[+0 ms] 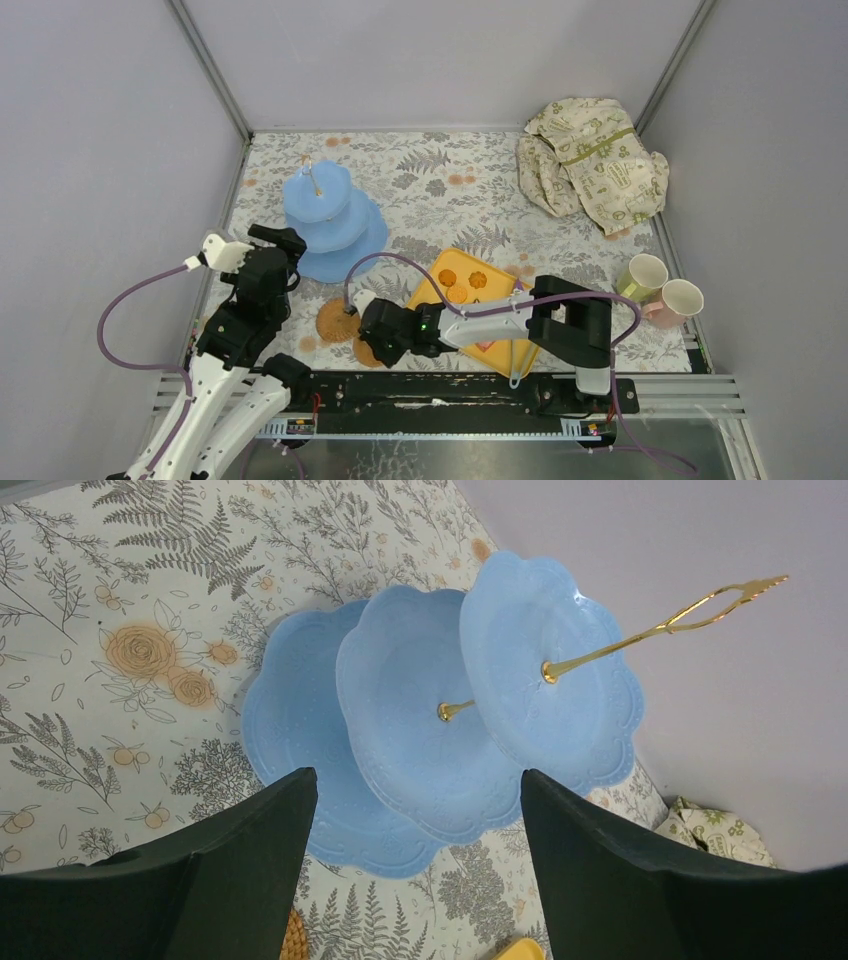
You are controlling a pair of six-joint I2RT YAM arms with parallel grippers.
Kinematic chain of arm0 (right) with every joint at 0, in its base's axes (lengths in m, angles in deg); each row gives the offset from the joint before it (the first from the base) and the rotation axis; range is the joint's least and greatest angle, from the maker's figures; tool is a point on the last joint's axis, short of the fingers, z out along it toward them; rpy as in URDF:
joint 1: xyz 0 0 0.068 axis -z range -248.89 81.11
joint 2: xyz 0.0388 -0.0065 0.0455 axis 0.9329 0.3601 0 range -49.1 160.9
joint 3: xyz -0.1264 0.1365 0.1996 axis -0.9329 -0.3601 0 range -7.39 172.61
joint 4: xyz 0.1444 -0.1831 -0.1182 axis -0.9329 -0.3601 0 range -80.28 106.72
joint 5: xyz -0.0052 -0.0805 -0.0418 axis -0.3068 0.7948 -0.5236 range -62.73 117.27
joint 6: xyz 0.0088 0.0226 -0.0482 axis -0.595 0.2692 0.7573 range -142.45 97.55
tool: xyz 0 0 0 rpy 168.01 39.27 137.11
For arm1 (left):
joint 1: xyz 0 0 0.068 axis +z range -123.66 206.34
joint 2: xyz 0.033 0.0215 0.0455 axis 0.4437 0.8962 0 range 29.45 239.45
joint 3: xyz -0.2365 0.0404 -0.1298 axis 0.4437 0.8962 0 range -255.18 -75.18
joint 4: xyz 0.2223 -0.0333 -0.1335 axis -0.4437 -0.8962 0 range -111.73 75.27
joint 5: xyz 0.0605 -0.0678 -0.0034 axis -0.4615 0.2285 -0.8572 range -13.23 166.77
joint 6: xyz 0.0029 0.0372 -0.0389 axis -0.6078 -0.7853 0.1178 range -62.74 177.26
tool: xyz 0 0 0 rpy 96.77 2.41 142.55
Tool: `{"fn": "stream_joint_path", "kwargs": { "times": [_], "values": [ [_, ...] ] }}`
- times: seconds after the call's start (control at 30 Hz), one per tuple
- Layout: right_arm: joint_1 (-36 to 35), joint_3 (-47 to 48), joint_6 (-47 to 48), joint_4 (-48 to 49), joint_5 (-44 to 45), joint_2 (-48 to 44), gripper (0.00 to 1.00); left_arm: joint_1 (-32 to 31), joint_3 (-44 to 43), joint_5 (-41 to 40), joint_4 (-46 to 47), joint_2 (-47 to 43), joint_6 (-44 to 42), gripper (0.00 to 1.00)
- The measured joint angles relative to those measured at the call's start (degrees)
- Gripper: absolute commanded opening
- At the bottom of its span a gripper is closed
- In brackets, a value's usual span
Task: Serve the afternoon tea
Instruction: Move the coaster to the center of the board.
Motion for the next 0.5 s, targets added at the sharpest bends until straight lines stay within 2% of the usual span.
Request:
{"fn": "stream_joint_path", "kwargs": {
  "times": [0.5],
  "values": [
    [7.89,0.96,0.59,1.14,0.39,1.14,0.03,0.0,0.0,-0.74,-1.05,-0.72,1.03,0.81]
  ]
}}
